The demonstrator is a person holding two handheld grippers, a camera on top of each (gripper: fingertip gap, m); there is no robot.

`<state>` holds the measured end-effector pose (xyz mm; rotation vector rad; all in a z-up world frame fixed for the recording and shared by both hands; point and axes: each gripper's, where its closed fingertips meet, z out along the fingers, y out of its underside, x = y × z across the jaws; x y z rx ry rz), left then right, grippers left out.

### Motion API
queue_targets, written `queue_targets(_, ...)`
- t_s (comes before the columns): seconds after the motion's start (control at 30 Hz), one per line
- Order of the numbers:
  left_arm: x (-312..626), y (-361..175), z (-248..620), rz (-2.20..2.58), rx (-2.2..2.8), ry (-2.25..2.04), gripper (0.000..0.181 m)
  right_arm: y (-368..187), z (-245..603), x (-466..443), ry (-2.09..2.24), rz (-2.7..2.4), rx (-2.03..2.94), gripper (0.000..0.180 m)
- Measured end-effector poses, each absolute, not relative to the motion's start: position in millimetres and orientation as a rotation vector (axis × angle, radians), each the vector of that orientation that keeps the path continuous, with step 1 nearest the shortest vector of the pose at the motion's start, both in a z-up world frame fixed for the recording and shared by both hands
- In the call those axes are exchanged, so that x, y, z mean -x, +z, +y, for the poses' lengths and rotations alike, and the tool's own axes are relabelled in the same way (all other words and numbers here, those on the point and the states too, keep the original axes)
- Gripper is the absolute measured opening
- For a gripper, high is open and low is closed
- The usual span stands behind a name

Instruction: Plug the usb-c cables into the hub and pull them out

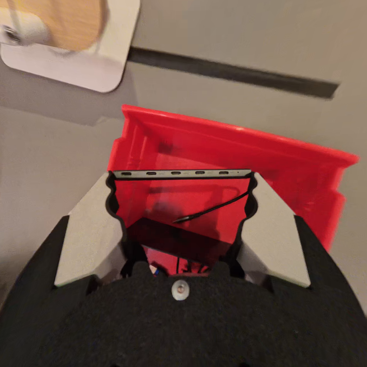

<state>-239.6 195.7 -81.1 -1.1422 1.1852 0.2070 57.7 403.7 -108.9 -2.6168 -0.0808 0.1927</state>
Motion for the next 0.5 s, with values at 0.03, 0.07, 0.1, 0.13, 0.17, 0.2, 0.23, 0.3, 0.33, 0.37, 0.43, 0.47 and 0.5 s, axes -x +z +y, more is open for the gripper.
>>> queue_targets(0.03,240.6,-81.4,195.9,1.185,1.143,0.208,0.017,-120.6,404.8,-57.6,0.226,-0.042,2.669,0.130)
queue_targets(0.07,241.6,-81.5,196.3,1.184,1.145,0.211,0.016,-132.2,405.6,-61.2,0.211,-0.016,2.718,0.130)
queue_targets(0.1,242.7,-81.0,196.9,1.181,1.145,0.213,0.016,-144.3,405.0,-66.0,0.174,-0.003,2.773,0.131)
queue_targets(0.13,243.7,-80.4,197.6,1.178,1.145,0.213,0.016,-155.8,403.8,-69.4,0.143,-0.002,2.828,0.131)
queue_targets(0.17,244.6,-80.0,198.3,1.176,1.147,0.214,0.016,-165.7,403.2,-72.3,0.123,0.010,2.873,0.130)
queue_targets(0.2,245.4,-79.7,199.1,1.173,1.149,0.214,0.016,-174.6,402.9,-76.1,0.102,0.035,2.909,0.130)
queue_targets(0.23,246.0,-79.5,199.5,1.171,1.149,0.212,0.015,-183.1,402.0,-78.4,0.092,0.050,2.944,0.130)
queue_targets(0.3,247.3,-79.9,200.9,1.170,1.152,0.210,0.015,-198.8,399.2,-79.9,0.078,0.055,3.008,0.131)
queue_targets(0.33,247.8,-80.5,201.6,1.170,1.154,0.210,0.015,-203.8,399.5,-81.7,0.048,0.041,3.023,0.130)
queue_targets(0.37,248.3,-81.4,202.4,1.171,1.157,0.209,0.015,-206.6,400.2,-82.6,0.021,0.035,3.036,0.130)
queue_targets(0.43,248.7,-83.8,204.2,1.172,1.169,0.201,0.015,-208.7,400.9,-83.5,-0.022,0.031,3.052,0.130)
queue_targets(0.47,248.5,-85.0,204.9,1.174,1.174,0.195,0.015,-208.7,401.3,-83.3,-0.022,0.038,3.053,0.130)
queue_targets(0.5,248.1,-86.3,205.6,1.177,1.180,0.191,0.015,-208.8,401.2,-83.4,-0.018,0.040,3.052,0.130)
